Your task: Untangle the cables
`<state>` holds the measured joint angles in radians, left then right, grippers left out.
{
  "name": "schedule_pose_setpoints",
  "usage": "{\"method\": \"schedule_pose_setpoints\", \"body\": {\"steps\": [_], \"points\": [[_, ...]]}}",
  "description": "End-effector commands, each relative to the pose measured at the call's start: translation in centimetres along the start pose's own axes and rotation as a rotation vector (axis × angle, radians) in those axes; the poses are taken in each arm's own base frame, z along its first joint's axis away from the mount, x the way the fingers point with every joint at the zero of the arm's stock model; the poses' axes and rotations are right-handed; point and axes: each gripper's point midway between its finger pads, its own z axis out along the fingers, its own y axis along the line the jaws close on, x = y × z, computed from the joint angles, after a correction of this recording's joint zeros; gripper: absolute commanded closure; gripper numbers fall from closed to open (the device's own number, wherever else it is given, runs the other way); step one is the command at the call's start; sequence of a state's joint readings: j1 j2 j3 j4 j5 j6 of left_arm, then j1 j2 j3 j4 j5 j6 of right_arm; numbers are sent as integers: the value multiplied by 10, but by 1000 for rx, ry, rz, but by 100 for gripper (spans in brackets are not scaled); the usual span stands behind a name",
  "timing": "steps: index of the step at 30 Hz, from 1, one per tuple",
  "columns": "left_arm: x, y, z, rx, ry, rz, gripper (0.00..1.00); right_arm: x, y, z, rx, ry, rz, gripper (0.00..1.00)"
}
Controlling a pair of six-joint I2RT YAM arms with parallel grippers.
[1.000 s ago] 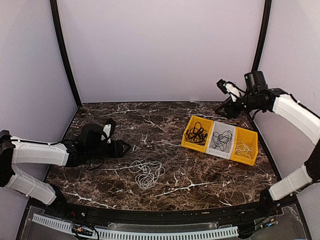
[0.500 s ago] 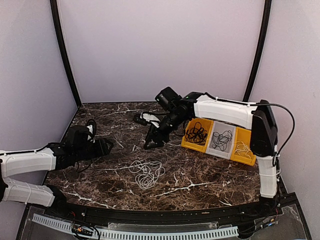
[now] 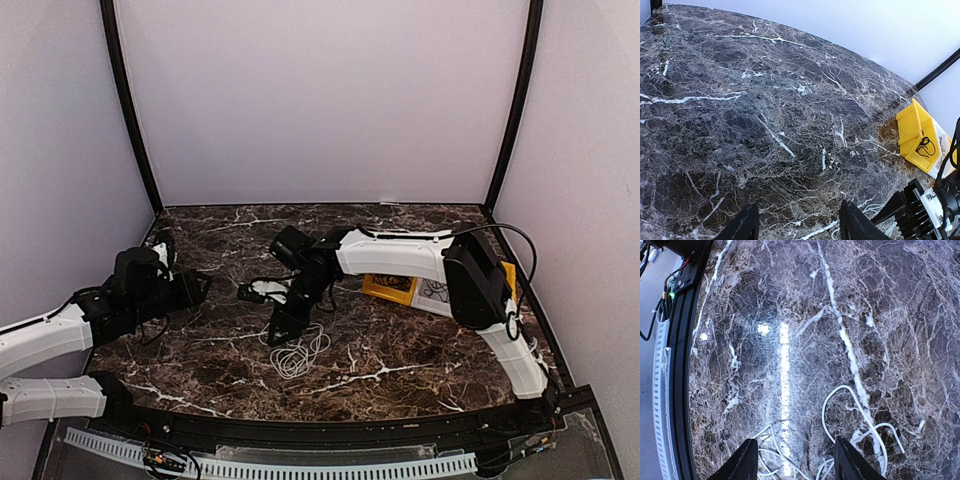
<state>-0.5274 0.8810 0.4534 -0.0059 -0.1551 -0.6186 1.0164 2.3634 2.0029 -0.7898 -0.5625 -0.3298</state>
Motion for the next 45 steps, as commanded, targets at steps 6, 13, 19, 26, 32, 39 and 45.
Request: {"method": "schedule_pose_setpoints", "body": {"steps": [6,13,19,26,32,39,45], "points": [[8,4,1,2,21,11,43,-31,8,-36,49,-65,-33,52],[10,3,2,15,22,7,43,-28,-4,-58,205,-63,-68,49],[12,-3,6,44,34,-1,43,-4,-18,-32,203,6,-22,46],[11,-4,2,51,31,-1,43,-4,-27,-24,217,17,-14,46],[13,-3,2,53,32,-3,43,-1,-29,-18,203,29,-4,59],[11,-7,3,73,25,20,43,-14,-20,-30,186,2,-11,100],[13,-84,-21,472,-50,147,44,-48,-12,-103,263,-130,-66,100]]}}
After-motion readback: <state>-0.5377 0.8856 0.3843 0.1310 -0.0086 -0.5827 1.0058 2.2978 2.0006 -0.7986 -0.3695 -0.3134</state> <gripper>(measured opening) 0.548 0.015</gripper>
